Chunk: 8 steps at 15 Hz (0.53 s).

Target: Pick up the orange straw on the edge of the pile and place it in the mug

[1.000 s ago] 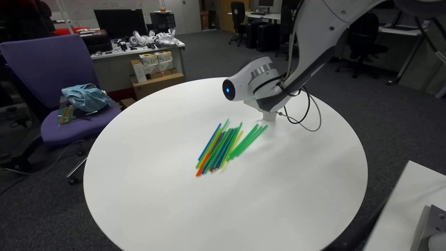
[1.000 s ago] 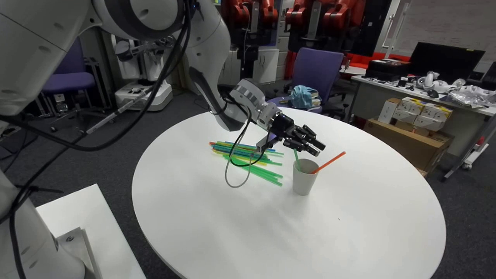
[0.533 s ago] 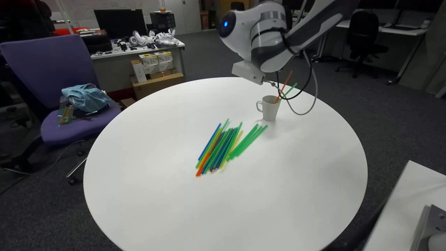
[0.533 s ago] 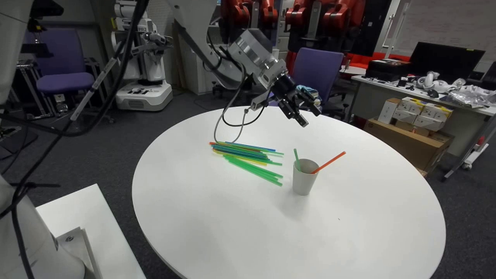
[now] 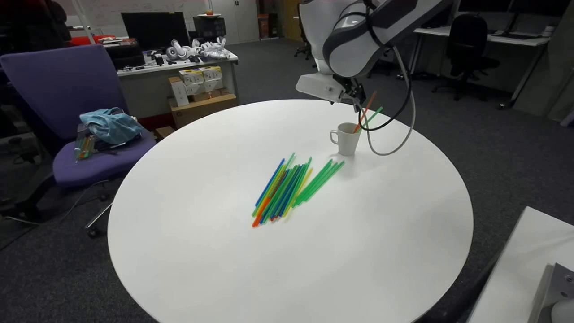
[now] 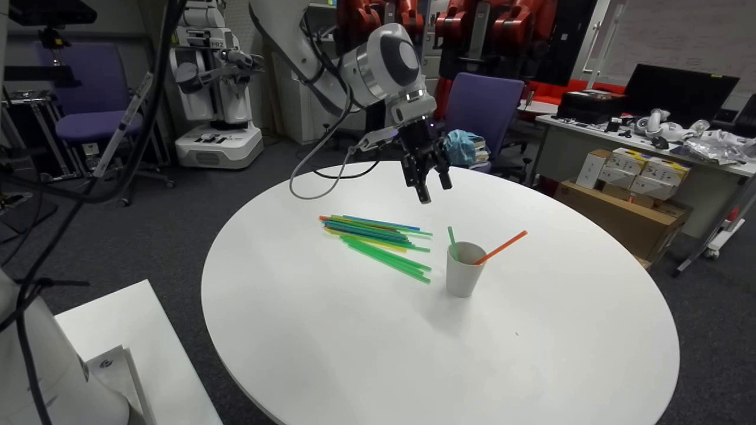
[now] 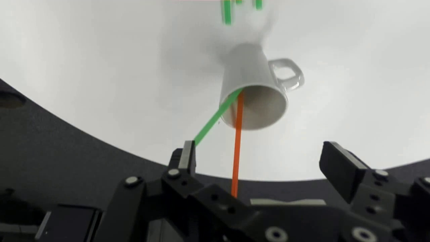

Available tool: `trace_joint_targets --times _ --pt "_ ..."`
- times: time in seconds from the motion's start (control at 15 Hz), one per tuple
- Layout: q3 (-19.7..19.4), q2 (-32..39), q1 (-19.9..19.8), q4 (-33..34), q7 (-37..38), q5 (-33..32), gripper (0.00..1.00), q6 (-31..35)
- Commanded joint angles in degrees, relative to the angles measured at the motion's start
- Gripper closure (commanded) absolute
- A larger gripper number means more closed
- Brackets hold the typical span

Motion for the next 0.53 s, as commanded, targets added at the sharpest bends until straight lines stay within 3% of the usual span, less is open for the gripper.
trace_joint_targets --times 0.0,0.2,0.47 --pt "-0.9 -2.9 -0.8 -6.8 -9.4 12.3 0.0 7.2" --pt "-1.3 -3.7 -0.5 -9.9 -13.1 25.3 0.0 10.7" --pt "-2.8 -4.9 1.2 -13.5 -9.5 36.4 0.0 18.2"
